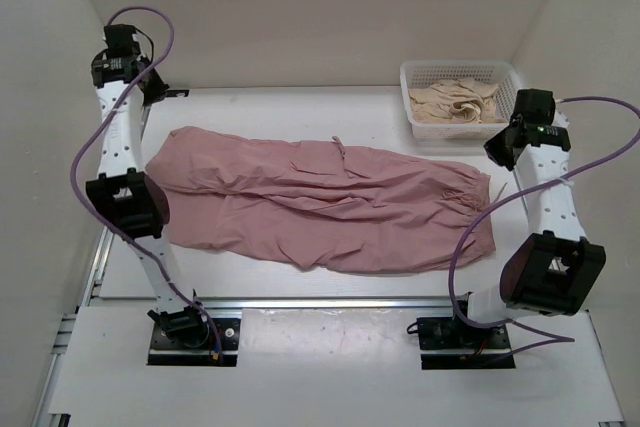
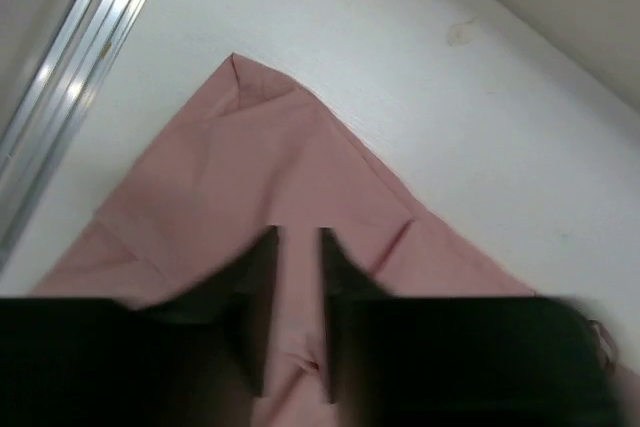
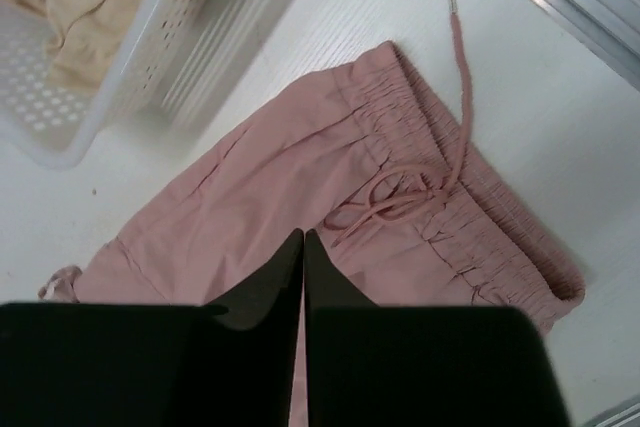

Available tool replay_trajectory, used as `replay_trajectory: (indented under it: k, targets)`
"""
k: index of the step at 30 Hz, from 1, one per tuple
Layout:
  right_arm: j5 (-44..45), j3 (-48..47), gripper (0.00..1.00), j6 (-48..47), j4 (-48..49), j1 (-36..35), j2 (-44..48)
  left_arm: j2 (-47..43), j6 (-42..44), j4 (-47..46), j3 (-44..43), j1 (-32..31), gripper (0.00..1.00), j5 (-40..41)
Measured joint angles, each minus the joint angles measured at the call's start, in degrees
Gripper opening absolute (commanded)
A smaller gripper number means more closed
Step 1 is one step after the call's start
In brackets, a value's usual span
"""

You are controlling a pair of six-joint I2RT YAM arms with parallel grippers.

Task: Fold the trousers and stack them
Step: Flatten the trousers out

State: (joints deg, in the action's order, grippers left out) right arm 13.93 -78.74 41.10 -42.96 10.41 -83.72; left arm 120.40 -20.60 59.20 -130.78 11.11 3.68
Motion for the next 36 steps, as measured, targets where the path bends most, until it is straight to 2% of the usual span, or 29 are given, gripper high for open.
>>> replay_trajectory:
  k: [4,6,7,8,9,10,11,12,13,15,16,17,19,22,25,26,30,36]
  targets:
    - [-4.96,2.78,0.0,-3.56,0.68,-1.22,0.96,-8.22,1.49,-0.92,6.8,-0.17,0.1,0.24]
    - [-7.43,5.6,0.04,-4.83,0.87,-1.4,1.09,-10.73,1.33,-1.57,13.33,-0.44,0.17,0.44]
    - [-8.57,7.32,0.07,-5.35,0.83,-1.42,1.4,-11.5,1.11,-2.16,17.0,-0.39,0.25,0.46]
    - [-9.75,9.2,0.17,-5.77,0.52,-1.42,1.77,-12.31,0.85,-2.73,21.55,-0.31,0.38,0.33]
    - [-10.82,11.04,0.2,-6.1,0.33,-1.42,2.38,-12.61,0.68,-2.69,25.68,-0.26,0.72,0.07]
    - [-11.56,12.87,0.25,-6.56,0.31,-1.42,3.21,-12.79,0.42,-3.1,29.79,-0.04,0.87,-0.37]
    - [-12.39,14.8,0.29,-6.91,-0.04,-1.42,4.31,-12.83,-0.09,-3.19,33.51,0.33,0.96,-0.79]
    - [-13.11,16.5,0.33,-7.13,-0.48,-1.42,5.51,-12.83,-0.17,-2.89,36.24,0.74,0.99,-1.07]
    - [-13.81,17.84,0.34,-7.3,-0.74,-1.42,6.62,-12.81,-0.57,-2.58,38.69,1.16,0.97,-1.36]
    - [-15.04,19.96,0.35,-7.82,-0.92,-1.42,8.81,-12.81,-1.09,-2.34,41.38,1.86,0.86,-2.08]
    - [-15.63,20.55,0.35,-7.96,-0.98,-1.42,9.79,-12.79,-1.27,-2.69,41.92,2.16,0.77,-2.73]
    - [-16.0,20.83,0.35,-8.13,-1.07,-1.42,10.45,-12.63,-1.33,-2.91,42.05,2.29,0.59,-3.5]
    - [-16.74,21.11,0.35,-8.41,-1.01,-1.42,11.47,-11.87,-1.75,-3.65,41.57,2.29,0.53,-4.46]
    - [-17.44,21.16,0.35,-8.72,-1.01,-1.42,12.02,-9.14,-2.38,-4.61,39.01,1.86,0.54,-4.22]
    - [-17.77,21.16,0.35,-9.01,-1.01,-1.42,12.02,-6.67,-3.02,-4.46,34.62,1.77,0.63,-3.72]
    - [-17.84,21.16,0.35,-9.09,-1.01,-1.42,12.02,-5.92,-3.15,-4.42,32.54,1.73,0.63,-3.63]
    - [-18.08,21.16,0.35,-9.38,-1.01,-1.42,11.89,0.5,-3.96,-3.8,17.25,1.4,0.63,-2.89]
    - [-18.21,20.94,0.35,-9.97,-1.03,-1.42,8.9,17.62,-5.86,-2.56,-8.72,-0.37,0.72,-2.91]
